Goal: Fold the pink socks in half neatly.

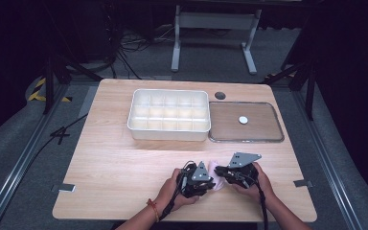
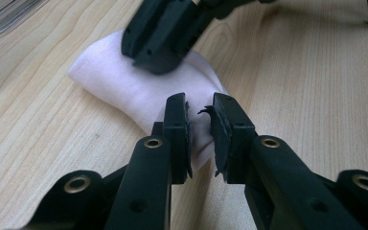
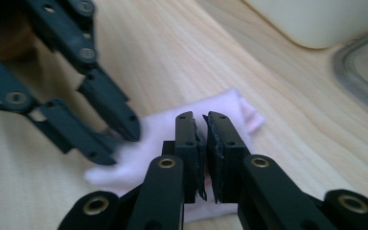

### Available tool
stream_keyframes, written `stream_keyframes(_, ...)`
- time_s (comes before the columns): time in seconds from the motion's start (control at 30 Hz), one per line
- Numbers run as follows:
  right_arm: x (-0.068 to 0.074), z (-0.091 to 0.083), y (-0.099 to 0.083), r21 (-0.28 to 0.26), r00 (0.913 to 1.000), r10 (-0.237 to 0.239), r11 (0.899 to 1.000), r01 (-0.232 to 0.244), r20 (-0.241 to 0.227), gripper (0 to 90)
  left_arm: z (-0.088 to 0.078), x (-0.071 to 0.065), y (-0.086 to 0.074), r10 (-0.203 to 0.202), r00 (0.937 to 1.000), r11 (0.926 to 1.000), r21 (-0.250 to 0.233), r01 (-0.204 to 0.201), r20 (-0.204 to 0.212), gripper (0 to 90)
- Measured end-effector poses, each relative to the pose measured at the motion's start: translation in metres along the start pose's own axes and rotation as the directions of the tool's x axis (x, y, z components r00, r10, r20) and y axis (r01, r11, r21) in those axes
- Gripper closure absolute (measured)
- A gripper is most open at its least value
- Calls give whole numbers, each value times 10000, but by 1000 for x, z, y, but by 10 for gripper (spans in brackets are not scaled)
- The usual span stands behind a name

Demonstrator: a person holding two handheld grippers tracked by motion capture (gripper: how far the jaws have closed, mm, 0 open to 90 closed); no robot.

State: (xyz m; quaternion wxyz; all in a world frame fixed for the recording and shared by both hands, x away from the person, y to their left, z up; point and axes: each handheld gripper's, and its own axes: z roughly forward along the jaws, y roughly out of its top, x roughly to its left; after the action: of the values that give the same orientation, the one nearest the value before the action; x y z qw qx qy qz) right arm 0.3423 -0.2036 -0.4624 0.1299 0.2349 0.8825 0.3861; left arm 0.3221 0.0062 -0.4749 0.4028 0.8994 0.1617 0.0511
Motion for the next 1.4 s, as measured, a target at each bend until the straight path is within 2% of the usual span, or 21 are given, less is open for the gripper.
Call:
stream_keyframes(0.07, -2, 0, -1, 65, 9998, -4, 10000, 3, 222, 847, 0, 0, 0, -54, 10000, 10000, -43, 54, -12, 769)
stream_keyframes(0.23, -4, -1, -2, 60, 9994, 79, 9999, -81, 341, 857, 1, -1, 0, -52, 10000, 10000, -51, 52, -26, 769)
stream_keyframes(0.43, -13, -4, -6, 87, 9966, 381, 9992, -388, 726, 853, 1, -2, 1, 21, 9999, 10000, -17, -21, -100, 769)
stream_keyframes(0.5, -15, -4, -7, 354, 9940, 312, 9988, -351, 1051, 865, 1, -1, 1, 17, 10000, 10000, -2, -17, -84, 768)
stream_keyframes(0.6, -18, -3, -10, 462, 9926, 460, 9976, -514, 1122, 859, 1, -1, 1, -48, 10000, 10000, 0, 48, -78, 769)
stream_keyframes(0.73, -23, -12, -8, -88, 9911, 699, 9976, -694, 1132, 816, 1, -2, 2, -44, 9999, 10000, 20, 44, -96, 768)
stream_keyframes(0.9, -22, -23, -3, -650, 9886, 854, 9948, -778, 1243, 732, -2, -1, 5, 43, 9999, 9999, 102, -42, -124, 763)
stream_keyframes(1.0, -21, -31, 0, -1080, 9869, 957, 9908, -819, 1300, 684, -7, 1, 7, -146, 9998, 9995, -291, 142, -125, 738)
stream_keyframes(1.13, -21, -33, 0, -1184, 9857, 1090, 9885, -939, 1284, 629, -16, 6, 9, -411, 9989, 9972, -633, 395, -237, 668)
stream_keyframes(1.23, -20, -33, 1, -1237, 9858, 1105, 9878, -949, 1261, 583, -22, 10, 10, -427, 9986, 9954, -867, 398, -311, 651)
stream_keyframes(1.27, -19, -33, 2, -1246, 9862, 1065, 9880, -907, 1267, 574, -25, 10, 11, -546, 9981, 9942, -940, 516, -297, 654)
stream_keyframes(1.4, -14, -32, 7, -1379, 9868, 1016, 9869, -839, 1264, 530, -29, 13, 10, -553, 9979, 9944, -923, 520, -342, 655)
